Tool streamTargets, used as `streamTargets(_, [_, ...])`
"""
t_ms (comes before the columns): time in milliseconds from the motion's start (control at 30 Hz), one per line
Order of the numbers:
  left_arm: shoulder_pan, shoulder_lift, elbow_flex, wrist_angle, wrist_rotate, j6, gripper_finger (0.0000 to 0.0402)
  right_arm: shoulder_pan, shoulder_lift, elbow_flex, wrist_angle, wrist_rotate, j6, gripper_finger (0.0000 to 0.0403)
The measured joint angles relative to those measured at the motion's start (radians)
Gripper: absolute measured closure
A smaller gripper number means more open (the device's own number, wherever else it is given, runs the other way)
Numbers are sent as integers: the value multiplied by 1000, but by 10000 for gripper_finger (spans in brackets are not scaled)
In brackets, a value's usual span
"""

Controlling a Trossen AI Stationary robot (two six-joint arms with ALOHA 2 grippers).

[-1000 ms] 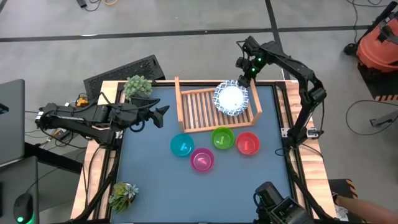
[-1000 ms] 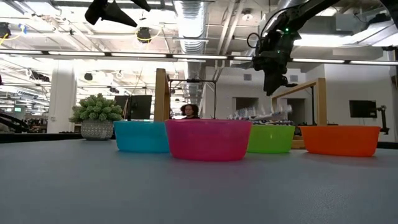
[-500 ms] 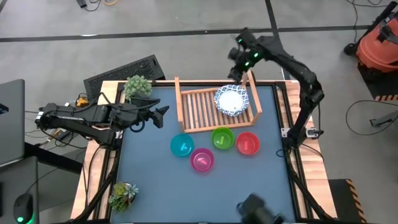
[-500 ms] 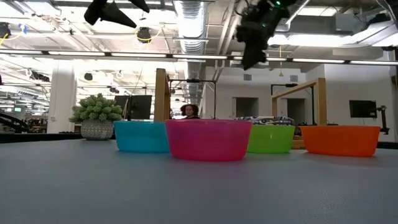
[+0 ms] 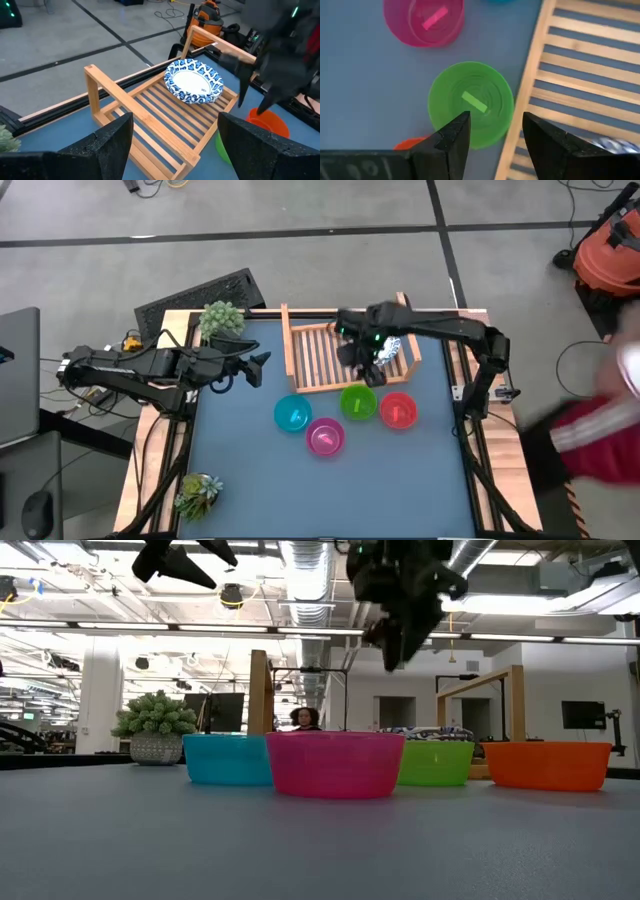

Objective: Place and stack bowls onto a shelf
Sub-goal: Put the green bowl on the shelf

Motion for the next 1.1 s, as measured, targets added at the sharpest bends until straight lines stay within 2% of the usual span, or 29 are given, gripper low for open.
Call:
streamTargets(300, [0,0,0,-32,8,-3,127,17,1,-195,256,0,50,198])
streamTargets(633, [0,0,0,-35,9,-12,127,17,1,-352,407,27,62,198])
streamTargets(733, [0,0,0,-35,9,-13,127,13,1,-377,439,55,81,198])
streamTargets(1100, [0,0,0,-35,9,-34,127,4,1,-435,528,60,113,198])
